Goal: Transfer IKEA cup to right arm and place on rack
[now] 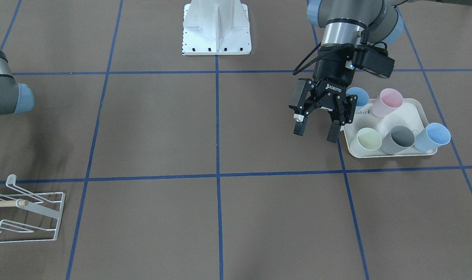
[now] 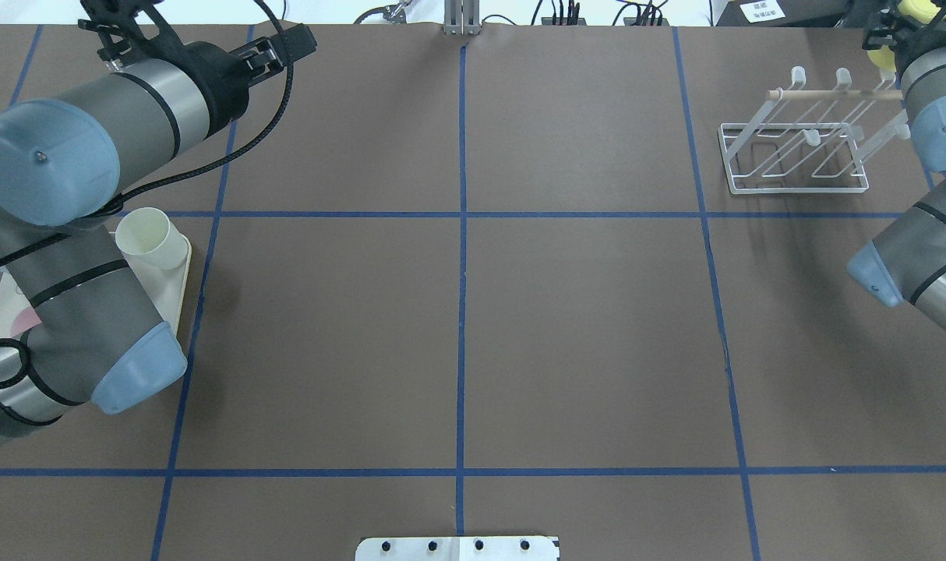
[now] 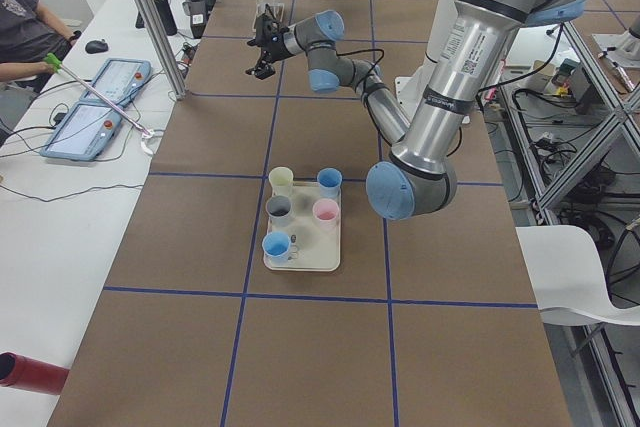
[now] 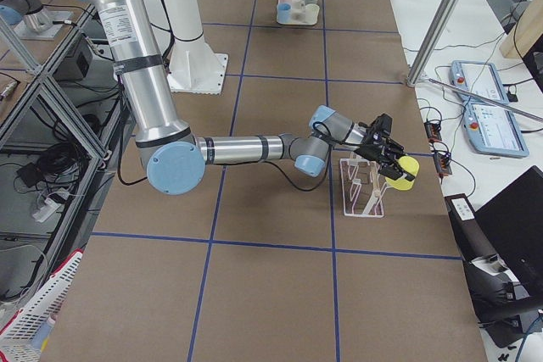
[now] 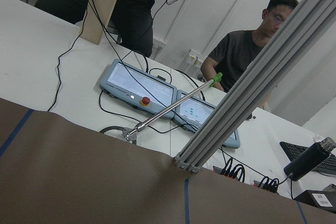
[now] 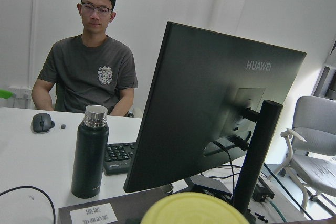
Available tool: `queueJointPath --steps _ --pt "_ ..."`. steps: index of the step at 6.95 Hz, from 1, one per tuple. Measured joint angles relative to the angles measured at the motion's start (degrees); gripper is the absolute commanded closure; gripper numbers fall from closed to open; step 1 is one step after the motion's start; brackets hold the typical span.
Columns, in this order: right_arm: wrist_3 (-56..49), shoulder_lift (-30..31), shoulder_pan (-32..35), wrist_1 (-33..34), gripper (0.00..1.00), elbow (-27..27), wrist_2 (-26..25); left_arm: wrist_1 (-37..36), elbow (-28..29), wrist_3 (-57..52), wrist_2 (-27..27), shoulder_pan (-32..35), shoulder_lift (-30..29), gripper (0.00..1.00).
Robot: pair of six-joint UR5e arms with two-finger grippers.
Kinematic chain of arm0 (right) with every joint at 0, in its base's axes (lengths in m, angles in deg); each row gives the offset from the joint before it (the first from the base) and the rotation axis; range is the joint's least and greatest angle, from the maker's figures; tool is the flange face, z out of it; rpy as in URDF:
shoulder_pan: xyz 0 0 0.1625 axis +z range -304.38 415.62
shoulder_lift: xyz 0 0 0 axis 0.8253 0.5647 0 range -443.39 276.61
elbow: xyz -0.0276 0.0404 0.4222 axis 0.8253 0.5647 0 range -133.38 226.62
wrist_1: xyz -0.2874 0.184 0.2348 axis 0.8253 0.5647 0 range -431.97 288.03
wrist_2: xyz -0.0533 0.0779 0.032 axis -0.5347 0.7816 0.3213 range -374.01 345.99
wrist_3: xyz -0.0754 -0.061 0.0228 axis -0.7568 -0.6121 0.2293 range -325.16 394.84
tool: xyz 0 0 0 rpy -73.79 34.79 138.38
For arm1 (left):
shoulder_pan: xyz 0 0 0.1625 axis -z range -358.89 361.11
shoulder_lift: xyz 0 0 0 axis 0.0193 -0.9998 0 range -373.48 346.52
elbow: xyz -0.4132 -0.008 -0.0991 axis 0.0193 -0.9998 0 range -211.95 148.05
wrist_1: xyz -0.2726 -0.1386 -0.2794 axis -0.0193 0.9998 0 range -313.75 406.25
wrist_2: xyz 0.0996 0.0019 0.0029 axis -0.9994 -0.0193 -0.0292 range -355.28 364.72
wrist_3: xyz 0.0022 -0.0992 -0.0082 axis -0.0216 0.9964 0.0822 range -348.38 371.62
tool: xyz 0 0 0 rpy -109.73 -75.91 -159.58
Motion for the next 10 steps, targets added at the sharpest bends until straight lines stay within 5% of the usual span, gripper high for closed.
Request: queueJointPath --steps 6,7,9,10 --pt "0.1 0.4 -0.7 -0.3 0.83 0.6 0.0 0.1 0.0 0.0 0.0 0.0 0.0 0.00" --pt "0.2 0.5 -0.9 -0.3 0.74 0.6 0.0 0.1 0.0 0.0 0.0 0.0 0.0 0.00" --pt "0.3 0.6 -1.1 -0.3 0.31 0.8 0.0 0.1 0.0 0.0 0.1 0.0 0.0 0.00" --pt "0.3 0.7 -1.2 -0.3 0.20 0.9 0.0 0.1 0.0 0.0 0.2 0.1 0.0 0.00"
